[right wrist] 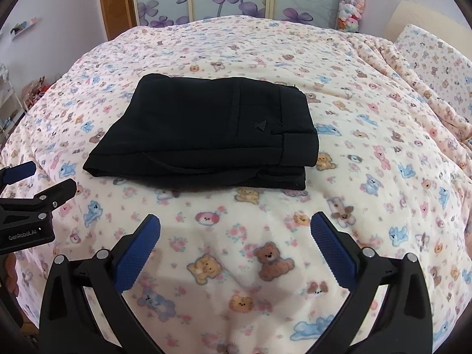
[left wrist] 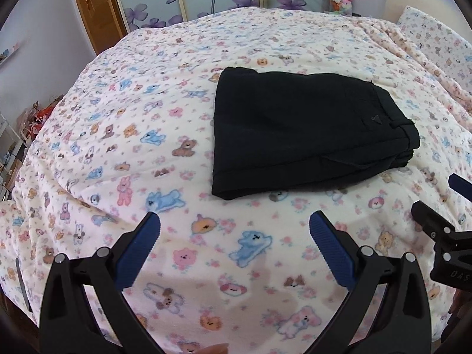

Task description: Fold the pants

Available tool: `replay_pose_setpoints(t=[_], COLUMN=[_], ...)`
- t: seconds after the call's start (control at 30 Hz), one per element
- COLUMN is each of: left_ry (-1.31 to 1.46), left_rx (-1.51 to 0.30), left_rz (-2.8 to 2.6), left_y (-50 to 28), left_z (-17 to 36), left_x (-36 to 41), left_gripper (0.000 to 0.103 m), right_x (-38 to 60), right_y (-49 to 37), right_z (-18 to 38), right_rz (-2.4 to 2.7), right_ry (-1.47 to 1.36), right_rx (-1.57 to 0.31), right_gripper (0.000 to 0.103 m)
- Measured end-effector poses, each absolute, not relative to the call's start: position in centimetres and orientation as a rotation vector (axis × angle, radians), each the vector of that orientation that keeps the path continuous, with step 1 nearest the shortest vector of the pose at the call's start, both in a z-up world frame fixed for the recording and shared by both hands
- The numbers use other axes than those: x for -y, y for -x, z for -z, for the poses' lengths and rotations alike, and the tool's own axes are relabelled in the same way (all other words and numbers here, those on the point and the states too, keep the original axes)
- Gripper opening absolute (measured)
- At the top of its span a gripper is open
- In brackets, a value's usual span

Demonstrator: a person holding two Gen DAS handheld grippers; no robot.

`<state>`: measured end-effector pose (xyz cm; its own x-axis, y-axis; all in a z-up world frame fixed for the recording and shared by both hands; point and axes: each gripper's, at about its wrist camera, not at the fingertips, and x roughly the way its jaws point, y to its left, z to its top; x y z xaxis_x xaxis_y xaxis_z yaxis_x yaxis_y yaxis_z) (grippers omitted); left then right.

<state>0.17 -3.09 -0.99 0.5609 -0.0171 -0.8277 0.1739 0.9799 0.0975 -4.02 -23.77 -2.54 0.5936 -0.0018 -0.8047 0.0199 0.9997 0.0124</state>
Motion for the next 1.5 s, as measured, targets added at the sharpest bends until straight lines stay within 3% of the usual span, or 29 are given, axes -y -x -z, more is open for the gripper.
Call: replay_pose_setpoints(t=[1.5], left_ry=[-0.184], left_rx=[-1.001], left_rz=[0.157], left_y=[-0.6], left_z=[1.9], left_x=[4.1], left_gripper=[0.101], right_x=[23.6], right_y=[3.0], right_z=[3.5], right_rz=[-0.009], right_ry=[-0.006], right_rx=[-0.954], right_gripper=[0.102])
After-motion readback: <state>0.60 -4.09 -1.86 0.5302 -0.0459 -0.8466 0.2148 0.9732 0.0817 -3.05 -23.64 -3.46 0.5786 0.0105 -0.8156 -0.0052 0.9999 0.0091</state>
